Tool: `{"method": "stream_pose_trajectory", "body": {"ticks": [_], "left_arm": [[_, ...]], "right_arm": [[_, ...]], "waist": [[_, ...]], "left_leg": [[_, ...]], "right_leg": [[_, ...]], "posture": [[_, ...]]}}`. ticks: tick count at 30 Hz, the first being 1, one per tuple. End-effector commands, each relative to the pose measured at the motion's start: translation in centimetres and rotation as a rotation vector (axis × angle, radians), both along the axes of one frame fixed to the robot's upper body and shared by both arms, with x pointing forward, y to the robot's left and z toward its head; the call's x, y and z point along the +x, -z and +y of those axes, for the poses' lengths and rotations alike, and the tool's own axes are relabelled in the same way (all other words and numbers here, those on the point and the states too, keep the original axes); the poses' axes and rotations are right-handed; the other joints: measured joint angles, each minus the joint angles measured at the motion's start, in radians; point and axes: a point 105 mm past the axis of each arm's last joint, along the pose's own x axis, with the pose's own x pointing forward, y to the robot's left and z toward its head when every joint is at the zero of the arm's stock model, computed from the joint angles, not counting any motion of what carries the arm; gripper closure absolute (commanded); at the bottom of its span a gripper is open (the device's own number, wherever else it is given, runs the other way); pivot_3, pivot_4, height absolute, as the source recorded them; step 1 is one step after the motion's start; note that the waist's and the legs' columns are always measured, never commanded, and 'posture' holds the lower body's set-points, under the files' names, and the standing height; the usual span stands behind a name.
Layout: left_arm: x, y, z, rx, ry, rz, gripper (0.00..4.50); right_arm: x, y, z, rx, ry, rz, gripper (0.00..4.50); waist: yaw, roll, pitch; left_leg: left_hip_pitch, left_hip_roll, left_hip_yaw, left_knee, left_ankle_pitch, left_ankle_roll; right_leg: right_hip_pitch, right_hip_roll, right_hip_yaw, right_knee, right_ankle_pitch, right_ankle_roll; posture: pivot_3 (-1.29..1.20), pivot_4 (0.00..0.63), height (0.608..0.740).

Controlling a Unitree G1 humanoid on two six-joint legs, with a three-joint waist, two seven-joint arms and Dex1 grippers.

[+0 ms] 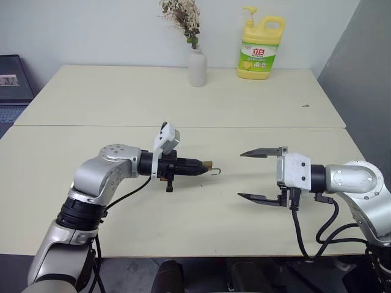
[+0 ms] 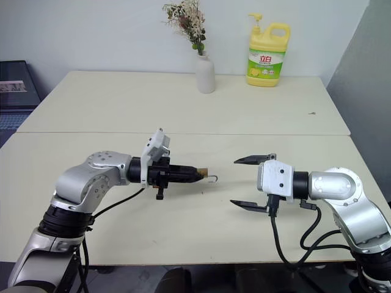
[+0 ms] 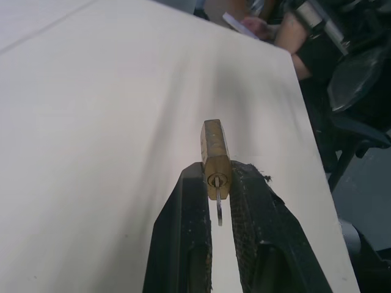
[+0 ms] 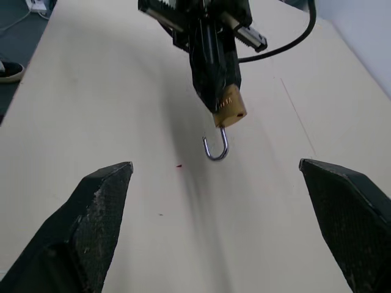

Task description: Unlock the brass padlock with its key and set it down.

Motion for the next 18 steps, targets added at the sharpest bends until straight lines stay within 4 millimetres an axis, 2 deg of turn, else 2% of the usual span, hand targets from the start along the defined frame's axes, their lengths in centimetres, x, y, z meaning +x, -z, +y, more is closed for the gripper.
{"method": "stream_pose_trajectory", "body": {"ticks": [1, 9, 13, 18], "left_arm": [[0.5, 1.3, -0.5, 0.036, -0.029, 0.013, 4.36], [1.7, 3.6, -0.9, 0.058, -0.103, 0.066, 4.36], [2.0, 4.1, -0.8, 0.068, -0.124, 0.079, 4.36], [2.0, 4.9, -0.6, 0.094, -0.131, 0.087, 4.36]], "right_arm": [[-1.0, 0.6, 0.1, -0.052, -0.037, 0.019, 0.0], [-1.0, 2.2, 0.5, -0.118, -0.053, 0.026, 0.0], [-0.9, 2.4, 0.5, -0.127, -0.052, 0.023, 0.0], [0.1, 2.6, 0.3, -0.13, -0.019, -0.003, 0.0]], "waist": [[0.002, 0.0, 0.0], [0.001, 0.0, 0.0], [0.001, 0.0, 0.0], [0.001, 0.0, 0.0]], "left_leg": [[0.0, 0.0, 0.0, 0.0, 0.0, 0.0], [0.0, 0.0, -0.001, 0.0, 0.0, 0.0], [0.0, -0.001, -0.001, 0.0, 0.0, 0.0], [0.0, -0.001, -0.001, 0.0, 0.0, 0.0]], "right_leg": [[0.0, 0.0, 0.0, 0.0, 0.0, 0.0], [0.0, 0.0, 0.0, 0.0, 0.0, 0.0], [0.0, 0.0, 0.0, 0.0, 0.0, 0.0], [0.0, 0.0, 0.0, 0.0, 0.0, 0.0]], "posture": [[0.0, 0.15, 0.74], [0.0, 0.15, 0.74], [0.0, 0.15, 0.74], [0.0, 0.15, 0.74]]}}
